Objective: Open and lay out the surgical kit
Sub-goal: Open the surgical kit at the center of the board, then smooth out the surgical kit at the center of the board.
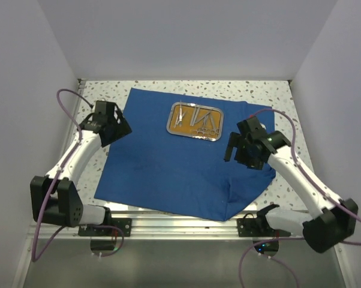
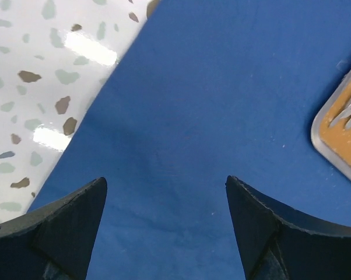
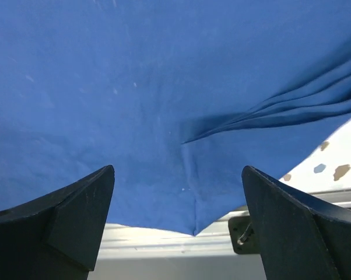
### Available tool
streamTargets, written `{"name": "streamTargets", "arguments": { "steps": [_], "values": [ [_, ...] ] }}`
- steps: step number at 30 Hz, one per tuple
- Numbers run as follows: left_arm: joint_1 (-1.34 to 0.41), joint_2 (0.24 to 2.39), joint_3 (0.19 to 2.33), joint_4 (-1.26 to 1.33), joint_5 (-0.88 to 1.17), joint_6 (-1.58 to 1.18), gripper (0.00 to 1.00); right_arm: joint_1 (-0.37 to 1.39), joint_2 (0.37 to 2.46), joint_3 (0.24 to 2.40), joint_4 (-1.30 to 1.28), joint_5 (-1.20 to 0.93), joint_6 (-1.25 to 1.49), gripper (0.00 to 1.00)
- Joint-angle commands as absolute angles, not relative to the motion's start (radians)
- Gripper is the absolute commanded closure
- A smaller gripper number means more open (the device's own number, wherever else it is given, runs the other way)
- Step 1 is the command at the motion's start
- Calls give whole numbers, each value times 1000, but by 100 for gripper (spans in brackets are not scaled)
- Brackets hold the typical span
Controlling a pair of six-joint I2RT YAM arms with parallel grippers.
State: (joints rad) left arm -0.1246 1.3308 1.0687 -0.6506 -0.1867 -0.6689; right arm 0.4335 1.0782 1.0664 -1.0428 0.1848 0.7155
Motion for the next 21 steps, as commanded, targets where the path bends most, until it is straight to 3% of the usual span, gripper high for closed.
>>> {"name": "streamTargets", "arguments": {
  "steps": [1,10,21],
  "values": [
    [-121,1403,1049,-549,-101,-612,13,439,1179,1057,-1042,20,664,7],
    [-123,1594,1121,-450,-60,-584,15,483,1262,966,-1111,3,606,27],
    [-123,1690,1164,-385,-14,-577,15,594,1382,916,-1074,92,676,30]
  ]
}}
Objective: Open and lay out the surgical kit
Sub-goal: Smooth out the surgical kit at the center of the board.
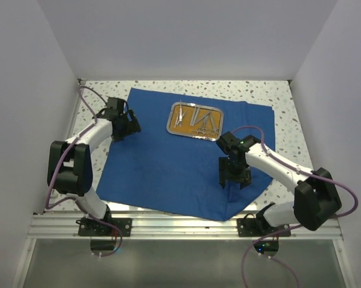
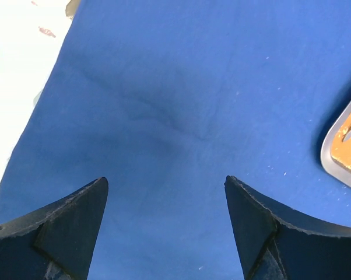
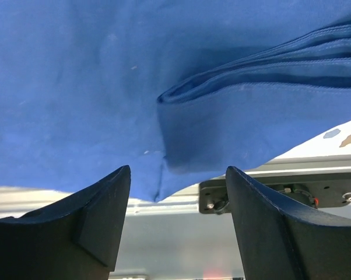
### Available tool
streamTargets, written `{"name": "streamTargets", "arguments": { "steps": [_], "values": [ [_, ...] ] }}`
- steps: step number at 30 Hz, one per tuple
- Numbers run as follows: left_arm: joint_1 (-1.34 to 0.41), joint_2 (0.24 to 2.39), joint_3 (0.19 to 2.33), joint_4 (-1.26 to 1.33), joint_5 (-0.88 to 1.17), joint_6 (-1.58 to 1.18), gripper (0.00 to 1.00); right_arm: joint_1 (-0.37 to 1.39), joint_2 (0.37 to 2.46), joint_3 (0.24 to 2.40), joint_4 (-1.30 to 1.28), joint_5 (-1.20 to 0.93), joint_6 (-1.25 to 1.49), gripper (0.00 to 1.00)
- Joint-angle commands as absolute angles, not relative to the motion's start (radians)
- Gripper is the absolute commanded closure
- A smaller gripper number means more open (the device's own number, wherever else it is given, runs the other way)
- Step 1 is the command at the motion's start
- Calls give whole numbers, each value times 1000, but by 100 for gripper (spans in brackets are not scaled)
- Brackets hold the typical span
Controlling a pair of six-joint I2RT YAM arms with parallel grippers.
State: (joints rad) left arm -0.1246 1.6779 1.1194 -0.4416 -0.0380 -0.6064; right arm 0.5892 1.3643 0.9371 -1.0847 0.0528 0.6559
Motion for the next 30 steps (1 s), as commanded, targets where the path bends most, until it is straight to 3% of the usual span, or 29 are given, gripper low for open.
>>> {"name": "streamTargets", "arguments": {
  "steps": [1,4,7,10,14,22,23,24,26,30],
  "values": [
    [-121,1700,1167,-385,-12,-569,15,594,1403,910,-1046,98,678,31],
    [-121,1715,1175,-387,-11,-551,15,594,1434,900,-1005,136,678,32],
    [-121,1733,1186,-388,-6,-532,15,592,1474,897,-976,158,684,42],
    [-121,1750,1209,-399,-8,-517,15,594,1482,903,-989,173,706,100],
    [-121,1769,1235,-402,-9,-499,15,594,1416,911,-1098,201,755,100],
    [-120,1807,1258,-400,-6,-502,15,597,993,914,-1576,313,980,100],
    [-120,1809,1258,-394,-5,-502,16,598,961,936,-1595,311,960,98],
    [-120,1815,1262,-396,-5,-500,16,597,927,965,-1598,293,957,81],
    [-120,1835,1281,-408,-8,-502,15,597,852,965,-1597,244,1020,2],
    [-117,1874,1350,-437,-14,-500,15,597,809,928,-1594,187,1126,1]
  ]
}}
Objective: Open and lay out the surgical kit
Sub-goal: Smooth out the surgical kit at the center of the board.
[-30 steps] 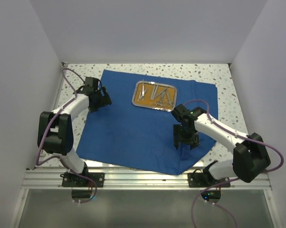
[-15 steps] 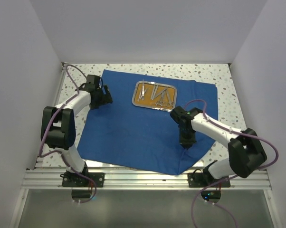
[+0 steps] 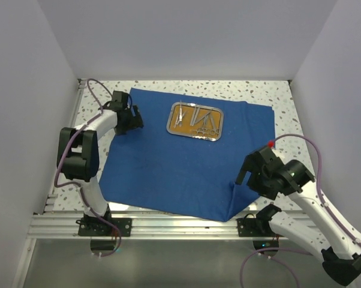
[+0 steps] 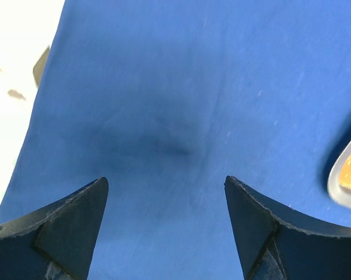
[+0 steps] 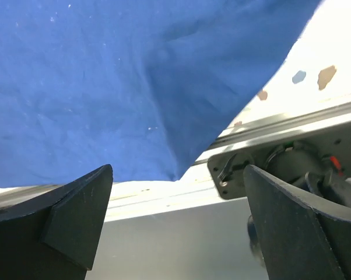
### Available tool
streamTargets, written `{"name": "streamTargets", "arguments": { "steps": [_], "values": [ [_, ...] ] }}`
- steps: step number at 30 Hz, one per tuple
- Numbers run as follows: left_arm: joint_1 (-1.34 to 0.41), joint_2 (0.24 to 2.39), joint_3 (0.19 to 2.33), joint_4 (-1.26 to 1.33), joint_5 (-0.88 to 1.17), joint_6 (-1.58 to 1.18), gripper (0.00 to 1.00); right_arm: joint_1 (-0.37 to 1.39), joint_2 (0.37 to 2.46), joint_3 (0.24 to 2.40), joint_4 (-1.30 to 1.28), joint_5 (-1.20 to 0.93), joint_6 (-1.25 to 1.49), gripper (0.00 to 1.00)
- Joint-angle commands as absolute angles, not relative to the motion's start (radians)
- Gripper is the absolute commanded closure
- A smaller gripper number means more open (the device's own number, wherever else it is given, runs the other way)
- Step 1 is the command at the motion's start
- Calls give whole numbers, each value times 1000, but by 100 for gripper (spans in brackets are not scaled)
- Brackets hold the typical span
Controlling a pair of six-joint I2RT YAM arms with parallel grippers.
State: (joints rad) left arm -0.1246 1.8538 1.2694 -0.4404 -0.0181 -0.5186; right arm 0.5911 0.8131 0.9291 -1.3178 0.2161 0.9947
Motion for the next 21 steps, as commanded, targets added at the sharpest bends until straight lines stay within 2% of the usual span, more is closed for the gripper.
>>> {"name": "streamTargets", "arguments": {
  "steps": [1,5,9,16,21],
  "values": [
    [-115,1894,1374,-446,-17,-499,14,597,796,948,-1592,224,1140,1],
    [-94,1956,1530,-492,-6,-514,14,595,775,1075,-1589,345,1175,2],
    [-68,2042,1663,-474,37,-529,13,595,903,1192,-1571,414,1091,1],
    [-58,2265,1963,-431,9,-444,11,597,980,1270,-1534,426,1026,2],
    [-29,2420,2155,-428,73,-431,10,597,979,1287,-1542,419,1029,2]
  ]
}}
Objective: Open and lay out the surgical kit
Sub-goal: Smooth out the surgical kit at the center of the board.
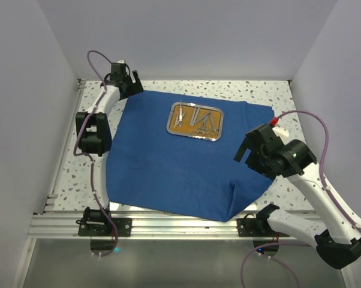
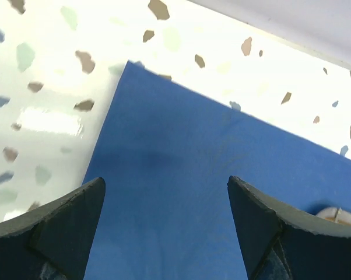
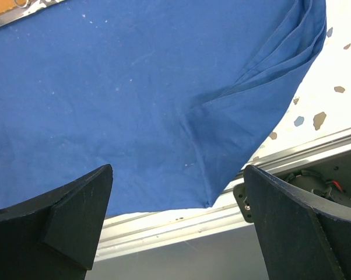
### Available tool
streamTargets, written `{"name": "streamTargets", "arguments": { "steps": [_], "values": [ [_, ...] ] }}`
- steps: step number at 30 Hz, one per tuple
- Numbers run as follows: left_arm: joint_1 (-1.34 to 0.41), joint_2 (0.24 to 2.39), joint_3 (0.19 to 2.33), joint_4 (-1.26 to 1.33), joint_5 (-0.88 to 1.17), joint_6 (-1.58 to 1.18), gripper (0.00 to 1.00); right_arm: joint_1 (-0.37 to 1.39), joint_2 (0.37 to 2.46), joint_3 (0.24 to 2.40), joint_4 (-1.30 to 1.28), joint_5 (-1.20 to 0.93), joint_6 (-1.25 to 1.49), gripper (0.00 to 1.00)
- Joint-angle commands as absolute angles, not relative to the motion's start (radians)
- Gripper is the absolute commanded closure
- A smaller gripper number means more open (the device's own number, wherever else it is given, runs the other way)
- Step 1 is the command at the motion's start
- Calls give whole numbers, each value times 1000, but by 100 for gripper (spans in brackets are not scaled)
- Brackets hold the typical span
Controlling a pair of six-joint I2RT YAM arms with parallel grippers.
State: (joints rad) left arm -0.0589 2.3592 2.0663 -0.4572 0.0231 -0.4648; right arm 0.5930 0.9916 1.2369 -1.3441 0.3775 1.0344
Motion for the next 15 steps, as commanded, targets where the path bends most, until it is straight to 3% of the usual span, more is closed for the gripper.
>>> {"name": "streamTargets", "arguments": {
  "steps": [1,15],
  "values": [
    [-22,2446,2164,-413,81,-445,10,597,977,1290,-1552,420,1031,1],
    [-21,2511,2158,-364,-49,-333,12,595,953,1276,-1580,428,1084,2]
  ]
}}
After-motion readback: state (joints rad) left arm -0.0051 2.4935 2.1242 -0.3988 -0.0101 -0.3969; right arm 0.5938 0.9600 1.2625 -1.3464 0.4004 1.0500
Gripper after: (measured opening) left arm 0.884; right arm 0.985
